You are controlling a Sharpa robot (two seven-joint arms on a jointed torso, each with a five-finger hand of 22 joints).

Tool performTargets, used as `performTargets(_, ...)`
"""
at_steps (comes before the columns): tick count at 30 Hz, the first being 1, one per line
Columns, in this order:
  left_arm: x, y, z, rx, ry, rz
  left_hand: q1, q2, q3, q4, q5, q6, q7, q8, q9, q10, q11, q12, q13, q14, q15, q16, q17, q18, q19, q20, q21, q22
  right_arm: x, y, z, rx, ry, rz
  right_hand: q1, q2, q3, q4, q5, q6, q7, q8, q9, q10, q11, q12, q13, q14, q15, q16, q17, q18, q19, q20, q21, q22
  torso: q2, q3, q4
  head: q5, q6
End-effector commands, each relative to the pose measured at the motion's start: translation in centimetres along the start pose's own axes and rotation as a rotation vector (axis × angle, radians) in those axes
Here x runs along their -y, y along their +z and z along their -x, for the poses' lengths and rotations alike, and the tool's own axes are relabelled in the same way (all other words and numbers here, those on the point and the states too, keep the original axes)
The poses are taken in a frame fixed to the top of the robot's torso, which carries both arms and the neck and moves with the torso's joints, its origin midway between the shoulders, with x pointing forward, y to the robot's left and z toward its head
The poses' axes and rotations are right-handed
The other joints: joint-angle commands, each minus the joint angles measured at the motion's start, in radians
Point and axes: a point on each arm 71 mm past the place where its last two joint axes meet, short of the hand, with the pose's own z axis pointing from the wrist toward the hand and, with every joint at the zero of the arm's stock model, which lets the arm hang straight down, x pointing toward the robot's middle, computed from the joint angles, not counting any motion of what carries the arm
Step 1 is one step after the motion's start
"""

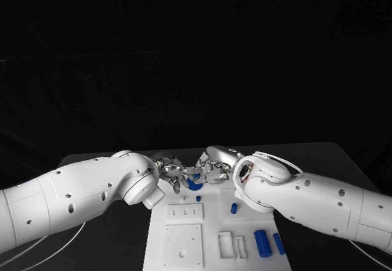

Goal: Assemble the parts on the task board

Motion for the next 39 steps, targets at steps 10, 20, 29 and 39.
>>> performTargets(10,0.24,-0.09,-0.29,-0.023,0.013,-0.004,0.135,0.019,0.227,-0.132,-0.015,-0.022,-0.007,0.045,-0.058,0.003,-0.007,-0.026,-0.018,-0.008,-0.004,0.006,0.004,-0.012,-0.009,-0.001,0.003,0.022,-0.13,0.06,-0.24,-0.02,-0.014,0.005,0.001,0.007,0.0,-0.002,0.005,0.031,-0.015,0.004,0.002,-0.001,-0.004,-0.002,0.002,0.0,-0.006,-0.007,0.001,-0.003,0.052,-0.006,-0.003,0.111,0.0,0.0009,-0.0005,-0.001,-0.003)
performTargets(20,0.13,-0.11,-0.28,-0.031,0.016,0.005,0.081,-0.019,0.392,-0.153,-0.014,-0.042,-0.001,0.081,-0.056,0.008,-0.005,-0.034,-0.027,-0.01,-0.002,0.007,0.005,-0.005,-0.018,0.001,0.014,0.045,-0.16,0.08,-0.32,-0.023,-0.014,0.005,0.001,0.007,0.0,-0.002,0.005,0.031,-0.015,0.004,0.002,-0.001,-0.004,-0.002,0.002,0.0,-0.006,-0.007,0.001,-0.003,0.052,-0.006,-0.003,0.111,0.001,0.0007,0.0006,0.001,-0.004)
performTargets(29,0.05,-0.14,-0.3,-0.039,0.021,0.008,0.075,-0.022,0.475,-0.173,-0.028,-0.03,0.004,0.088,-0.066,0.01,-0.004,-0.039,-0.03,-0.011,-0.003,0.015,0.008,0.002,-0.024,0.0,0.025,0.065,-0.02,0.1,-0.35,-0.025,-0.016,0.0,0.001,0.009,-0.001,-0.002,0.007,0.032,-0.016,0.004,0.002,-0.001,-0.004,-0.002,0.002,0.0,-0.006,-0.008,0.001,-0.003,0.052,-0.007,-0.003,0.111,0.001,0.0003,-0.0007,0.0,-0.007)
performTargets(39,0.06,-0.13,-0.34,-0.045,0.024,0.007,0.058,-0.03,0.5,-0.172,-0.029,-0.012,-0.005,0.104,-0.051,0.023,-0.011,-0.031,-0.025,-0.003,-0.008,0.029,0.016,0.001,-0.019,-0.004,0.032,0.077,-0.06,0.16,-0.39,-0.023,-0.014,-0.001,-0.002,0.008,-0.003,0.0,0.009,0.031,-0.016,0.004,0.002,-0.003,-0.004,-0.004,0.0,-0.001,-0.006,-0.01,0.0,-0.002,0.052,-0.007,-0.005,0.11,0.0,0.0005,-0.0007,-0.002,-0.008)
